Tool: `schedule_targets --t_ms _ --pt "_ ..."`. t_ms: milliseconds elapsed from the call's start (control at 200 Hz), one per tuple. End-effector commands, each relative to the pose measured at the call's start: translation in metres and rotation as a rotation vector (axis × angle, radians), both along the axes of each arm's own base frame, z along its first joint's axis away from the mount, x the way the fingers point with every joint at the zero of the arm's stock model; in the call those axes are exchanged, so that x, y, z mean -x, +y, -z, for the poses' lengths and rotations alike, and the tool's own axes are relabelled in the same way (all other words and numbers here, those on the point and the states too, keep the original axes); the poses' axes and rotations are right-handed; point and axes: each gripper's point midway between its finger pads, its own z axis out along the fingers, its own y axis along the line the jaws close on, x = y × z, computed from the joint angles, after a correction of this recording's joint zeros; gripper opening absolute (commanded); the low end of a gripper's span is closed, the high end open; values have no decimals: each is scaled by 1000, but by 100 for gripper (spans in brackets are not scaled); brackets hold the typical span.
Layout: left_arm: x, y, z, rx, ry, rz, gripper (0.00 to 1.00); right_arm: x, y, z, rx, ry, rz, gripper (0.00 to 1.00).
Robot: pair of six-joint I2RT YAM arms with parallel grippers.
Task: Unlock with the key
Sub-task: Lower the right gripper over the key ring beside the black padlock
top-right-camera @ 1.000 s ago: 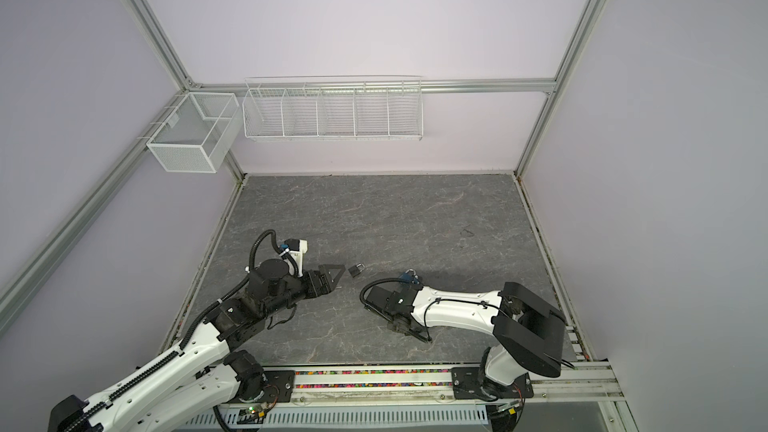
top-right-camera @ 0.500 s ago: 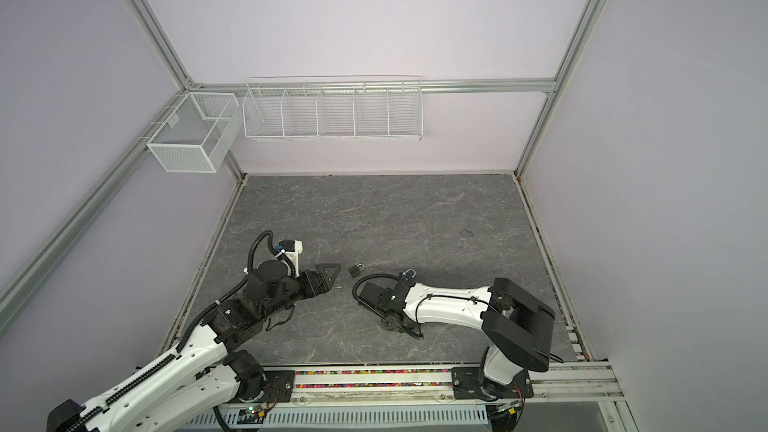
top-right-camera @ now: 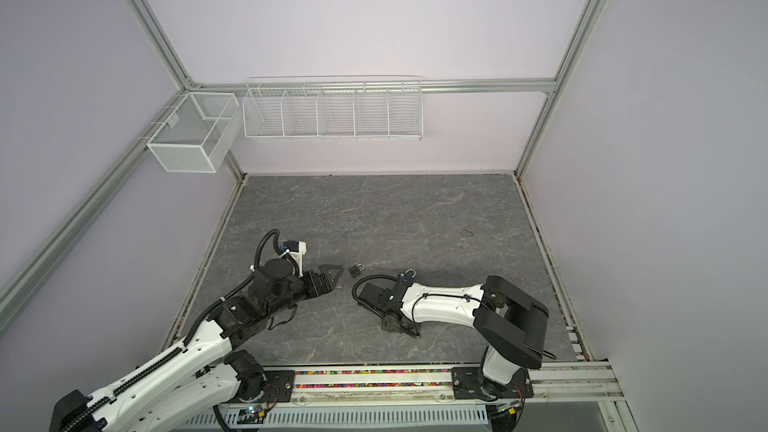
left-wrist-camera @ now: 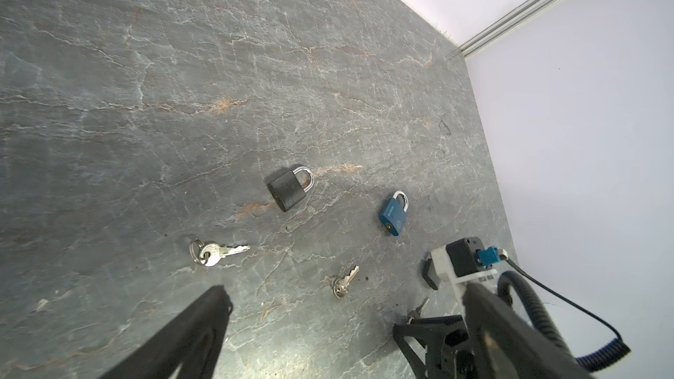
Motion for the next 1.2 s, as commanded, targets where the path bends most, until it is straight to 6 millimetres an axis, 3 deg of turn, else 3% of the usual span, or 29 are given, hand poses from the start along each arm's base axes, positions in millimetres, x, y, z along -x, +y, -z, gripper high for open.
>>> schedule_targets --t_ms 0,235,635,920,1194 --pt "-3 -6 -14 37 -19 6 99 6 -21 6 40 15 33 29" --pt "-4 -8 -14 39 -15 7 100 3 -34 -1 42 -12 45 27" --pt "-6 -9 -12 37 -5 -1 100 4 -45 -15 5 -39 65 31" --pt "-8 -8 -11 28 -5 -13 100 6 -37 -6 -24 9 63 36" --pt "-8 -8 -7 19 3 -14 100 4 -34 4 -40 27 82 34"
